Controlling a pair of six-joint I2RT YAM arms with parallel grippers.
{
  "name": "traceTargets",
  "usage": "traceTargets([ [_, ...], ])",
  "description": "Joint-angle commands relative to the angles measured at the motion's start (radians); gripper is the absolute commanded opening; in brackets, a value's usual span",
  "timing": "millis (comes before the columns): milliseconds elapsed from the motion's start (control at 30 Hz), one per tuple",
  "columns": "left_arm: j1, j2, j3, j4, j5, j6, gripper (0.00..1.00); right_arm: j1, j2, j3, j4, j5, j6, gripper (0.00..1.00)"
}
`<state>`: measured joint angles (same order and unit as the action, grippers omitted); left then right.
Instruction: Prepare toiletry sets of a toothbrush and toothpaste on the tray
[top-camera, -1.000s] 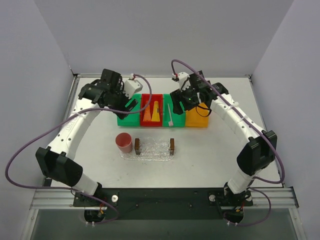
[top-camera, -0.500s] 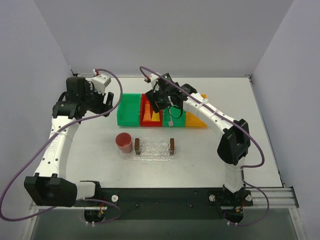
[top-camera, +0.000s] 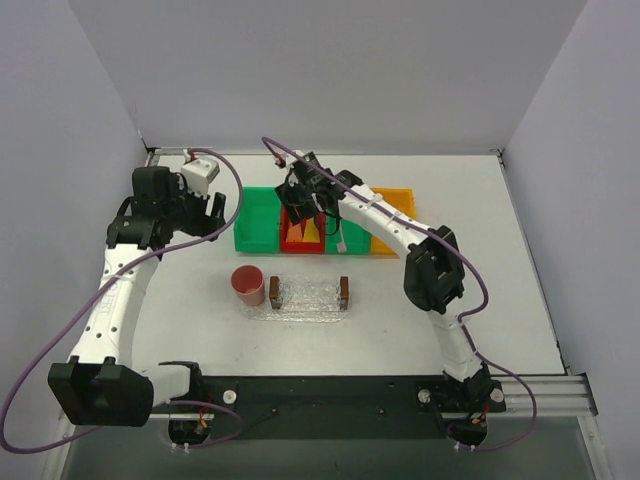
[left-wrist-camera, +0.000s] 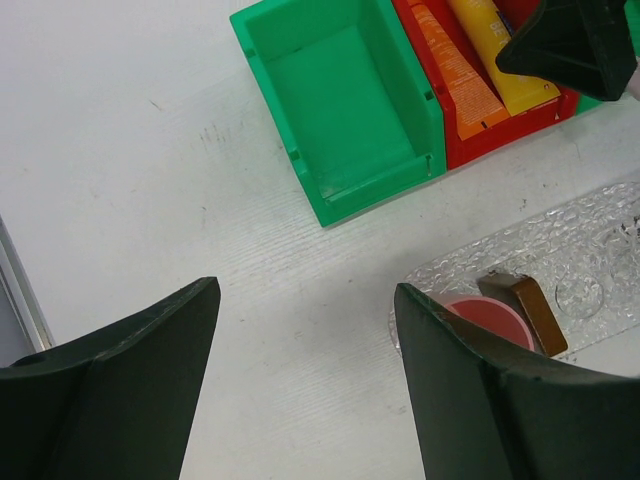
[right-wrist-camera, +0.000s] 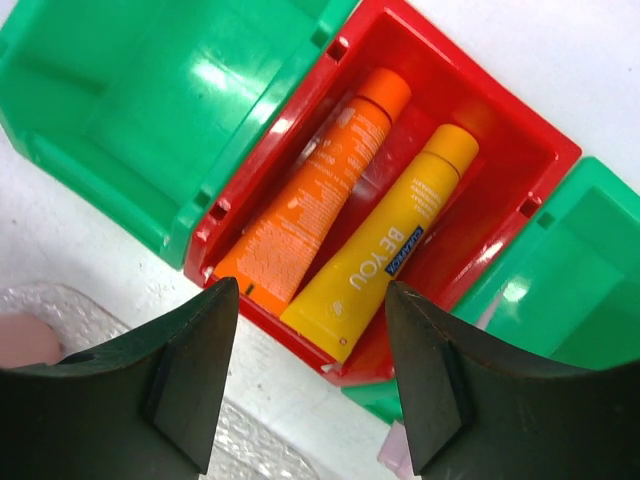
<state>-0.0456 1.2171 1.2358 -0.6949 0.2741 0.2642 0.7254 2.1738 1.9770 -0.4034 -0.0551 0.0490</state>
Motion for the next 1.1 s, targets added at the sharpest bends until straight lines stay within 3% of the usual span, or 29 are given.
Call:
traceTargets([
  [0, 0.006, -0.033, 0.001, 0.064, 0.007, -0.016, 0.81, -0.015, 0.052, 0.077, 0.002, 0.001, 0.072, 0.56],
  [1067, 0.007, -0.027, -0.050, 0.086, 0.030, 0.044, 0.81, -0.024, 0.250, 0.232, -0.098, -0.019, 0.192, 0.55],
])
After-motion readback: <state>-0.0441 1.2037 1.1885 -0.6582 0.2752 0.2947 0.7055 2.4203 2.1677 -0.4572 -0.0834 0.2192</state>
